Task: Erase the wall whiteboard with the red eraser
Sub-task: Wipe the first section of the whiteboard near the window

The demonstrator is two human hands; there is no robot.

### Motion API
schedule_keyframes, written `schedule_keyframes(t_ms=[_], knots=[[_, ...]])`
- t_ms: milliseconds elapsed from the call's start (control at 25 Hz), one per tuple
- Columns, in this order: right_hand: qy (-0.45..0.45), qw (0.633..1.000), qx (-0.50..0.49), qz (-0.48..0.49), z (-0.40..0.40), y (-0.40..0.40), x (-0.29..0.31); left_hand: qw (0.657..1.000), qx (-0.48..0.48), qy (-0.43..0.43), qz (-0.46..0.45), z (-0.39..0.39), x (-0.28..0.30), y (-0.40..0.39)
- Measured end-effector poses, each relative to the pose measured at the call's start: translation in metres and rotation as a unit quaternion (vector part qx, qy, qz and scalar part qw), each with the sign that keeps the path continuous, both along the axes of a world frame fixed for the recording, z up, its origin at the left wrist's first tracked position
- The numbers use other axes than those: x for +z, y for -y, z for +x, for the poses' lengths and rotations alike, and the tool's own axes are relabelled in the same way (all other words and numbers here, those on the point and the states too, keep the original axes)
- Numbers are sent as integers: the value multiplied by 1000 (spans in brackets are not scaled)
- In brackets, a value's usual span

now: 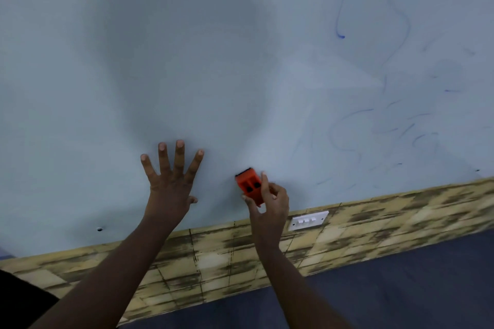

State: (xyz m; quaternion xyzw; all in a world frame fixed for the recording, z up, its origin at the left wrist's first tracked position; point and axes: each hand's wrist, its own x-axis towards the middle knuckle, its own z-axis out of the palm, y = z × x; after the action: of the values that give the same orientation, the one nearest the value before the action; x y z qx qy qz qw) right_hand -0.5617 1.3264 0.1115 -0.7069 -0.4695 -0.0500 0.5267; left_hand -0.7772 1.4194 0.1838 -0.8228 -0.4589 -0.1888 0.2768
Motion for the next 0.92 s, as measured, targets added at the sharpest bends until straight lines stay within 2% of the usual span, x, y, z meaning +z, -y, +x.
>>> schedule_keyframes(t_ms=[80, 200, 280, 400, 440, 480, 560, 640, 760, 840, 920], knots=[[-153, 987, -4, 52, 10, 1, 13, 1000, -8, 7, 18, -1, -3, 0], [-370, 921, -35, 114, 32, -1, 22, 998, -19, 3, 58, -6, -10, 3], [-493, 859, -76, 114, 59, -1, 3, 995, -30, 2, 94, -8, -14, 7], [-666, 739, -82, 53, 91, 7, -27, 987, -66, 22, 148, -3, -15, 10], [-697, 712, -77, 32, 94, 8, -34, 983, -85, 20, 161, 1, -12, 9], [-707, 702, -81, 22, 93, 8, -39, 979, -109, 12, 172, 5, -9, 7], [-700, 709, -78, 18, 81, 4, -38, 971, -156, 3, 180, 14, -1, 3], [-671, 736, -83, 36, 61, -2, -30, 967, -183, 11, 177, 21, 4, 0], [-568, 813, -104, 75, 18, -11, -8, 963, -202, 23, 176, 28, 6, -1], [-490, 865, -96, 56, -20, -17, 10, 964, -204, 34, 167, 31, 1, 0], [-439, 895, -65, 39, -51, -19, 22, 968, -198, 34, 151, 34, -9, 0]])
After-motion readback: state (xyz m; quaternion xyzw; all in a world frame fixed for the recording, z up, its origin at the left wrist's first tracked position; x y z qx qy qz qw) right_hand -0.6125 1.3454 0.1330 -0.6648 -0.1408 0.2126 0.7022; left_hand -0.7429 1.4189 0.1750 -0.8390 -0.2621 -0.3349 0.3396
